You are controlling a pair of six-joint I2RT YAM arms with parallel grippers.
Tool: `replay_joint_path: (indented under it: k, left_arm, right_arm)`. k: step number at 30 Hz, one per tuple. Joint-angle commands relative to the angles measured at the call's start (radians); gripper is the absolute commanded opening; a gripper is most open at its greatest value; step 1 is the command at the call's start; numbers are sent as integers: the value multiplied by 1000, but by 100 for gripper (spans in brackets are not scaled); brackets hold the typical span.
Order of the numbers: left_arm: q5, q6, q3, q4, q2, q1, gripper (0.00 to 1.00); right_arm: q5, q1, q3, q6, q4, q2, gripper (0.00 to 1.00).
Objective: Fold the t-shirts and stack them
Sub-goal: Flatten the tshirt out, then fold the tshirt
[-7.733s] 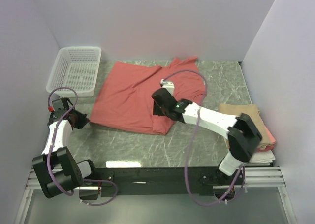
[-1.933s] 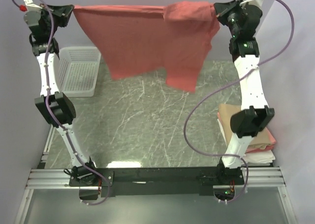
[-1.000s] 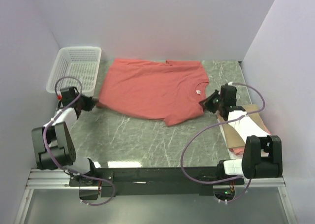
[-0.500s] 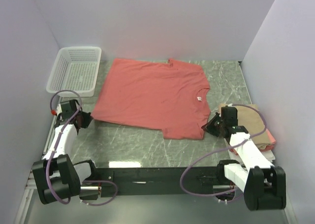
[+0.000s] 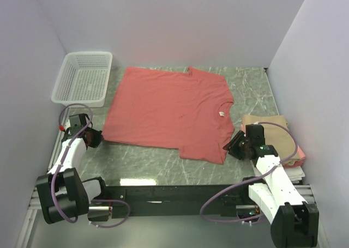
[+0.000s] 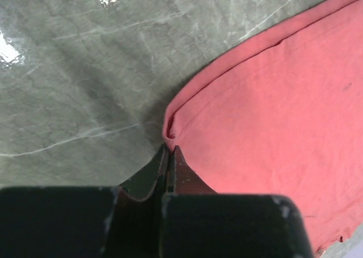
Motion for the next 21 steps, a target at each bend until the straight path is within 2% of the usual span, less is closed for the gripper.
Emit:
replay_joint_path:
  k: [1, 3, 4, 5, 7, 14, 21]
  left_arm:
    - [18, 39, -5, 42, 10, 5, 1]
    - [36, 37, -7, 48, 18, 5, 1]
    - [36, 39, -5, 48, 18, 3, 1]
    - [32, 42, -4, 42, 19, 3, 1]
    - [26, 48, 2, 39, 22, 5, 1]
    - [45, 56, 4, 38, 31, 3, 1]
    - [36, 62, 12, 30, 18, 3, 1]
  right_arm:
    - [119, 93, 36, 28, -25, -36, 49]
    - [211, 185, 76, 58, -33, -1, 50]
    - [248, 272, 120, 80, -39, 21, 50]
    - [338, 323, 145, 91, -46, 77, 50]
    - [417, 402, 194, 107, -48, 140, 51]
    - [443, 404, 213, 75, 69, 353, 49]
    - [416, 401, 205, 52, 162, 450, 45]
